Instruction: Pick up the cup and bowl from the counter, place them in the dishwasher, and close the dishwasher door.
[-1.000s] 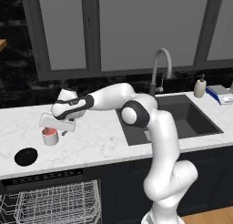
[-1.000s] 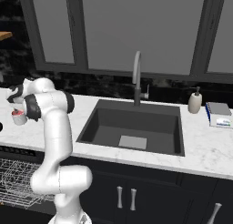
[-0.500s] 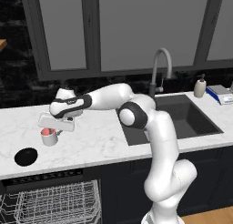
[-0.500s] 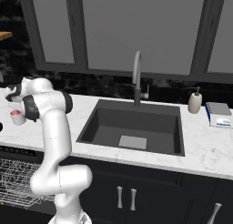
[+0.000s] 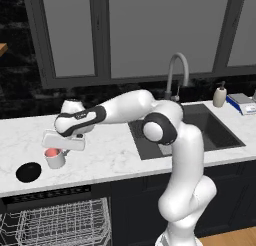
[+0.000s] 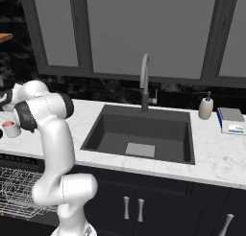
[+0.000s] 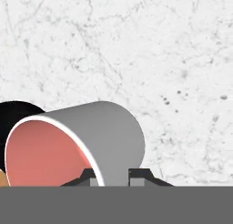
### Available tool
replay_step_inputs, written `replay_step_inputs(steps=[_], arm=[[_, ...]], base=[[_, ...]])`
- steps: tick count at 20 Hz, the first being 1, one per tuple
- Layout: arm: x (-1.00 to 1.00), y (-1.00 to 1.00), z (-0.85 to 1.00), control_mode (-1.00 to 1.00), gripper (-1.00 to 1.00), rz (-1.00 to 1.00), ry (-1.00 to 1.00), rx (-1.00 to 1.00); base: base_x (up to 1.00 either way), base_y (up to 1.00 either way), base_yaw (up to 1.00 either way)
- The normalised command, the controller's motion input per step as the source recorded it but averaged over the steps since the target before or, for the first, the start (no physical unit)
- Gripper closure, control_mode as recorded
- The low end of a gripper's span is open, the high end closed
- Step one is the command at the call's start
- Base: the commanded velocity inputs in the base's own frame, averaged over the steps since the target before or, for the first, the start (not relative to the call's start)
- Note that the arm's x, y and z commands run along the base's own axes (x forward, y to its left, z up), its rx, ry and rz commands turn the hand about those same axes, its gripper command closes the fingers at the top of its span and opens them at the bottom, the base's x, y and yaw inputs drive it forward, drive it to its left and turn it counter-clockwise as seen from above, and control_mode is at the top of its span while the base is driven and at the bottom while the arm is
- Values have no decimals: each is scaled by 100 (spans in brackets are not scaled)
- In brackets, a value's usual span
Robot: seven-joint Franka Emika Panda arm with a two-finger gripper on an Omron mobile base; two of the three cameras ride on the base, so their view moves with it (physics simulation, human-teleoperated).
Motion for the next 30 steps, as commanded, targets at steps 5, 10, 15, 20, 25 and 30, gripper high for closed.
replay_step_inputs(steps=[5,10,15,20,25,30], arm=[[-100,-37,35,-100,100,5,0,1],[-100,-53,4,-100,100,6,0,0],[-100,-57,-20,-100,100,7,4,0],[-77,-38,-60,-100,100,7,12,0],[-4,-14,-98,-100,100,9,10,-8],[16,-3,-100,-100,100,10,3,-17]], base=[[0,0,0],[0,0,0],[0,0,0],[0,0,0],[0,0,0],[0,0,0]])
